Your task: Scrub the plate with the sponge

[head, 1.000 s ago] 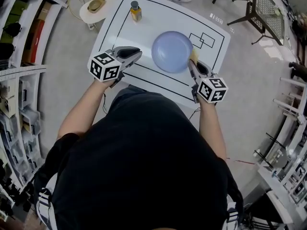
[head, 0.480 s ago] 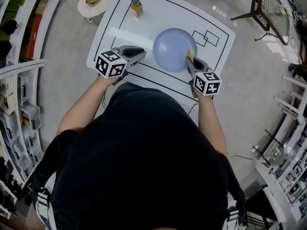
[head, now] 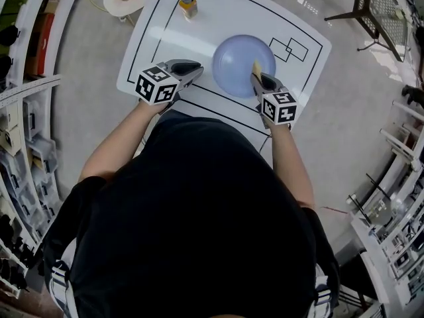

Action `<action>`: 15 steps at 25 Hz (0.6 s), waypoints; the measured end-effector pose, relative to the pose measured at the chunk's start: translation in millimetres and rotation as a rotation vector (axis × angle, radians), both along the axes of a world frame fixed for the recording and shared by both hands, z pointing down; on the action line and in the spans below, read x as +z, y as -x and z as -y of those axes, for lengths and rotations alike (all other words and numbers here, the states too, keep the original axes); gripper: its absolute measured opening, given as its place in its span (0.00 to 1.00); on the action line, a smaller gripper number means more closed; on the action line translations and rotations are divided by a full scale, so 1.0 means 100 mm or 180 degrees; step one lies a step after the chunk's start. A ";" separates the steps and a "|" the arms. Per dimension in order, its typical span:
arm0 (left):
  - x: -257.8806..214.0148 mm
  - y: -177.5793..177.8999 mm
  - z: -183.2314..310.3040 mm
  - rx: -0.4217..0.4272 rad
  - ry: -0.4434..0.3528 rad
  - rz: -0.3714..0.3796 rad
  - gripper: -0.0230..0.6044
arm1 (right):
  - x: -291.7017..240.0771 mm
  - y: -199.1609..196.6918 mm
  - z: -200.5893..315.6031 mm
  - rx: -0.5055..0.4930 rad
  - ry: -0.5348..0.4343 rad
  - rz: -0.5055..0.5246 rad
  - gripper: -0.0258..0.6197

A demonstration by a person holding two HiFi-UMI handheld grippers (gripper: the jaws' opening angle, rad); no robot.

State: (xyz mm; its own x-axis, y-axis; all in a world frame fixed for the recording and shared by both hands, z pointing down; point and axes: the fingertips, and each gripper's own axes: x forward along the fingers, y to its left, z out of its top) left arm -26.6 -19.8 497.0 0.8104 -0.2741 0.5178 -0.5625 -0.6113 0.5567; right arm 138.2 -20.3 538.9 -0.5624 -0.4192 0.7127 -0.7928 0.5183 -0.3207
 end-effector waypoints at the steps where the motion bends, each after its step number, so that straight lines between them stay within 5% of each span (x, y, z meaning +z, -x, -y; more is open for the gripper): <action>1: 0.03 0.00 0.01 -0.0009 0.0025 0.0009 0.12 | 0.03 0.03 0.00 -0.0043 0.0027 -0.0001 0.09; 15: 0.36 -0.20 -0.04 0.0253 0.0347 0.0098 0.17 | 0.38 0.39 0.02 -0.0659 0.0197 -0.0177 0.09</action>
State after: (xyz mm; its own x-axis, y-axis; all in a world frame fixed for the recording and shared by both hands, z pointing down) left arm -7.0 -16.1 532.9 0.8106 -0.1505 0.5660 -0.5326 -0.5914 0.6054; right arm 99.5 -22.7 576.8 -0.5910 -0.2534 0.7659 -0.6888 0.6526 -0.3156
